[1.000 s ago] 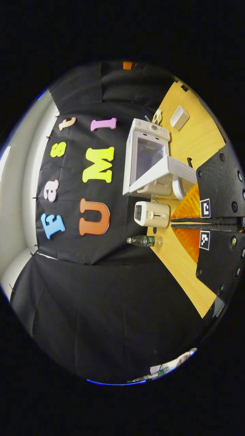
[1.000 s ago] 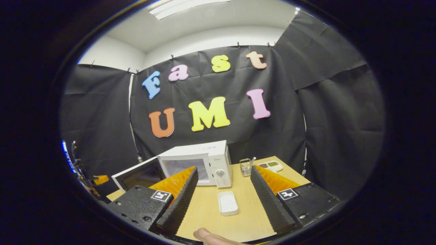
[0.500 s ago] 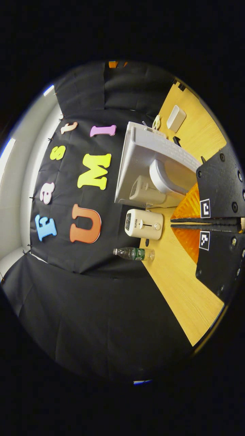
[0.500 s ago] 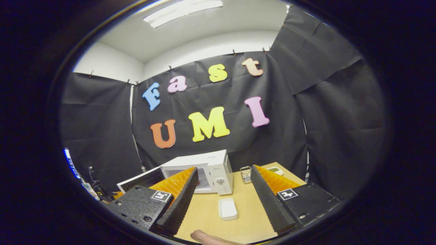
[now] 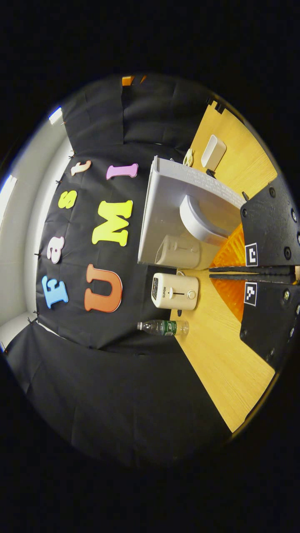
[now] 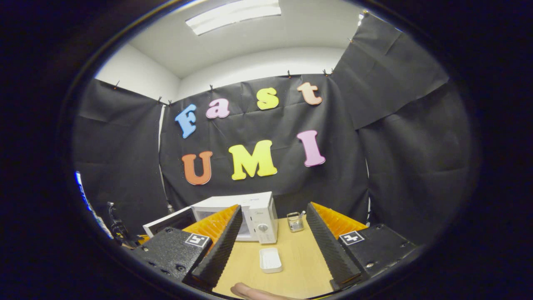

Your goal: Open the microwave oven with the left hand, put the food in, and close the microwave oven.

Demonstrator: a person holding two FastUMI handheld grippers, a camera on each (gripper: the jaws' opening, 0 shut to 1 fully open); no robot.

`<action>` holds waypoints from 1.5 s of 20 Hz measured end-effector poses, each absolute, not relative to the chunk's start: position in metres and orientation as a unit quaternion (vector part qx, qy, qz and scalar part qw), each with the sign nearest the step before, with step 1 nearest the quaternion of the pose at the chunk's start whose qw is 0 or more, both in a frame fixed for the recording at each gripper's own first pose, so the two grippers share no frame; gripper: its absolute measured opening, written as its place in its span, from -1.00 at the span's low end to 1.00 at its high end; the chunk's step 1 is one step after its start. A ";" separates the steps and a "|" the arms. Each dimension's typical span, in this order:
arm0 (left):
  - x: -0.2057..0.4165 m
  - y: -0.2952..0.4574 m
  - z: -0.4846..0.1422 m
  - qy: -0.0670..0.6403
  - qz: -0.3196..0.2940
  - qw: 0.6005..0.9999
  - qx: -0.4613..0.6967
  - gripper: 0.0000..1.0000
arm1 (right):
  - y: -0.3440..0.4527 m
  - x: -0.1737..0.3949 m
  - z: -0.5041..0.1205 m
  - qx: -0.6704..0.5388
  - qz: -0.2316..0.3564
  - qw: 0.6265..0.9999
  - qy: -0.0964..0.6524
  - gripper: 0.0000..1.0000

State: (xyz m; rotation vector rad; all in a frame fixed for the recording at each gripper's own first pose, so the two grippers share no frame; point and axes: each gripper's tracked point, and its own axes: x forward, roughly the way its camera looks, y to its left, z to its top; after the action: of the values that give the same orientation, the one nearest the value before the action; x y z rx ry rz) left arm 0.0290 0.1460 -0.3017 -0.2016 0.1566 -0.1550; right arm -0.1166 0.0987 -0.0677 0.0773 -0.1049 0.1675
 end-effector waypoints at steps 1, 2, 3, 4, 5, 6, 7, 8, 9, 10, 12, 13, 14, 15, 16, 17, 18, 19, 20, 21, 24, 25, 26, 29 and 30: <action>0.028 0.136 -0.302 0.080 -0.087 0.988 -0.101 -1.00 | 0.098 -0.117 -0.066 0.036 0.083 0.994 -0.056 0.96; 0.029 0.129 -0.303 0.081 -0.094 0.987 -0.101 -1.00 | 0.096 -0.118 -0.065 0.034 0.081 0.994 -0.059 0.96; 0.031 0.121 -0.304 0.083 -0.101 0.986 -0.101 -1.00 | 0.092 -0.118 -0.063 0.035 0.074 0.995 -0.064 0.96; 0.032 0.113 -0.302 0.082 -0.109 0.985 -0.104 -1.00 | 0.086 -0.118 -0.061 0.037 0.067 0.995 -0.068 0.96; 0.033 0.104 -0.299 0.081 -0.114 0.985 -0.105 -1.00 | 0.082 -0.118 -0.060 0.037 0.061 0.995 -0.070 0.96; 0.035 0.098 -0.298 0.079 -0.120 0.984 -0.104 -1.00 | 0.082 -0.118 -0.059 0.036 0.060 0.995 -0.072 0.96; 0.038 0.089 -0.298 0.082 -0.128 0.983 -0.105 -0.72 | 0.081 -0.119 -0.059 0.036 0.061 0.995 -0.072 0.96; 0.040 0.079 -0.297 0.084 -0.137 0.981 -0.107 -1.00 | 0.080 -0.120 -0.059 0.035 0.061 0.995 -0.073 0.96; 0.042 0.069 -0.295 0.085 -0.148 0.980 -0.105 -1.00 | 0.079 -0.121 -0.059 0.033 0.062 0.995 -0.072 0.96; 0.044 0.060 -0.293 0.085 -0.157 0.979 -0.100 -1.00 | 0.078 -0.121 -0.060 0.034 0.063 0.995 -0.072 0.96; 0.050 0.044 -0.292 0.089 -0.170 0.978 -0.086 -0.72 | 0.076 -0.120 -0.061 0.035 0.065 0.995 -0.070 0.96; 0.057 0.036 -0.297 0.092 -0.175 0.977 -0.080 -1.00 | 0.075 -0.120 -0.062 0.034 0.064 0.995 -0.068 0.96; 0.060 0.027 -0.296 0.092 -0.180 0.976 -0.075 -1.00 | 0.075 -0.119 -0.062 0.032 0.066 0.995 -0.067 0.96; 0.063 0.019 -0.296 0.093 -0.186 0.976 -0.071 -1.00 | 0.076 -0.118 -0.063 0.030 0.067 0.995 -0.064 0.96; 0.065 0.010 -0.294 0.093 -0.192 0.975 -0.068 -1.00 | 0.076 -0.118 -0.064 0.029 0.069 0.995 -0.061 0.96; 0.063 0.002 -0.288 0.093 -0.197 0.974 -0.065 -1.00 | 0.076 -0.118 -0.064 0.030 0.072 0.995 -0.060 0.96; 0.067 -0.006 -0.286 0.092 -0.199 0.974 -0.062 -1.00 | 0.075 -0.118 -0.066 0.031 0.072 0.995 -0.058 0.96; 0.072 -0.016 -0.282 0.087 -0.203 0.974 -0.058 -0.71 | 0.072 -0.118 -0.068 0.030 0.069 0.996 -0.054 0.96; 0.076 -0.025 -0.281 0.086 -0.206 0.973 -0.057 -1.00 | 0.072 -0.119 -0.068 0.028 0.070 0.996 -0.053 0.96; 0.081 -0.034 -0.282 0.089 -0.207 0.973 -0.056 -1.00 | 0.072 -0.120 -0.067 0.027 0.072 0.995 -0.055 0.96; 0.097 -0.062 -0.276 0.087 -0.215 0.971 -0.057 -1.00 | 0.067 -0.125 -0.065 0.025 0.071 0.995 -0.062 0.96; 0.103 -0.073 -0.272 0.084 -0.222 0.970 -0.060 -1.00 | 0.064 -0.125 -0.067 0.022 0.067 0.996 -0.059 0.96; 0.107 -0.082 -0.272 0.085 -0.228 0.968 -0.061 -1.00 | 0.063 -0.126 -0.067 0.021 0.068 0.996 -0.059 0.96; 0.125 -0.102 -0.270 0.082 -0.230 0.969 -0.049 -1.00 | 0.057 -0.127 -0.065 0.016 0.070 0.995 -0.068 0.96; 0.133 -0.108 -0.270 0.083 -0.228 0.969 -0.047 -1.00 | 0.054 -0.126 -0.065 0.015 0.071 0.995 -0.069 0.96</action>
State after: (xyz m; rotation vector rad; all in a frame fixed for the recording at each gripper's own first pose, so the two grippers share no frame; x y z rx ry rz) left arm 0.1330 -0.1084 -0.2703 -0.0943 0.1675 -0.4599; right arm -0.1258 0.0543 -0.0650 0.0304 -0.1389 0.1414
